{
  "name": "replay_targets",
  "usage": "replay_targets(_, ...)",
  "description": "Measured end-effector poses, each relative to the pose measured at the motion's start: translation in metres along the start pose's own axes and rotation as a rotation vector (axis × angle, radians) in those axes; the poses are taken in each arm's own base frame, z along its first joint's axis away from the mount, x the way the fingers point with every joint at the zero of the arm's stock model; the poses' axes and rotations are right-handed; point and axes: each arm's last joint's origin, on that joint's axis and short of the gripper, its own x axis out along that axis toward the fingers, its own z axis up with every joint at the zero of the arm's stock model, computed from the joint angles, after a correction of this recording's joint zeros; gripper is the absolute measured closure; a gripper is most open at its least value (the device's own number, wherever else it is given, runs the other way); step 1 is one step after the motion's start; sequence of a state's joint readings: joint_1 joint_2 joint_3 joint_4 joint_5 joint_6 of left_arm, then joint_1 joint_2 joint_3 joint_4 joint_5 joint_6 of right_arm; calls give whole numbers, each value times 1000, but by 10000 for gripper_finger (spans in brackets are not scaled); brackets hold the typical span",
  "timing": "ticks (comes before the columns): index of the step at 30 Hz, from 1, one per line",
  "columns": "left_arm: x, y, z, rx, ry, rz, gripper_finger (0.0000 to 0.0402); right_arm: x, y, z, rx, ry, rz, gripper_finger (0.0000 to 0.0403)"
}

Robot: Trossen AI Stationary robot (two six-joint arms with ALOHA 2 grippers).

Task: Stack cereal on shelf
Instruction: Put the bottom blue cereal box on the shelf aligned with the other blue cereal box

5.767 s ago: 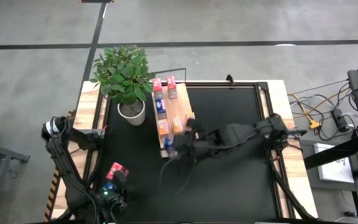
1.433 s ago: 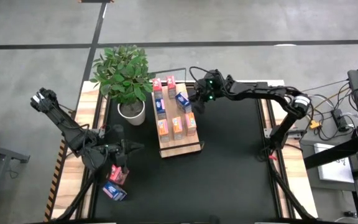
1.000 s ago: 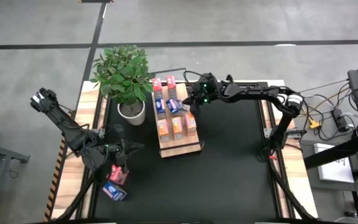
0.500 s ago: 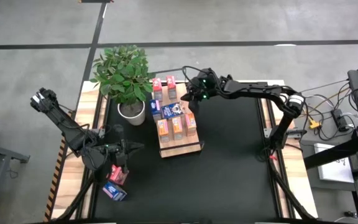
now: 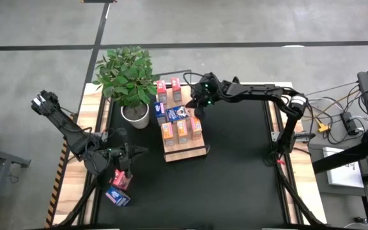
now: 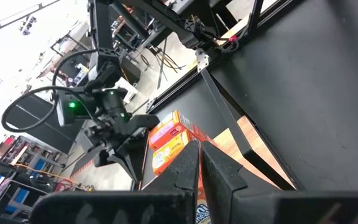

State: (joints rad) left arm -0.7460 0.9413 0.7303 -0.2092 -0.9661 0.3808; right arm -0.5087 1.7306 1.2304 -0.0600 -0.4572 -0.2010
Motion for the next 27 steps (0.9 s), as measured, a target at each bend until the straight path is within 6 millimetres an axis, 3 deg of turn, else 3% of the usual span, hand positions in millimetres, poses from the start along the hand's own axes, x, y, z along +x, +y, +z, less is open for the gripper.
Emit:
replay_targets(20, 1, 0, 0, -2, 2, 3, 402, -2, -7, -3, -34, -3, 31, 394)
replay_targets(27, 1, 3, 0, -53, 21, 65, 402, -34, -21, 20, -97, -16, 136, 394)
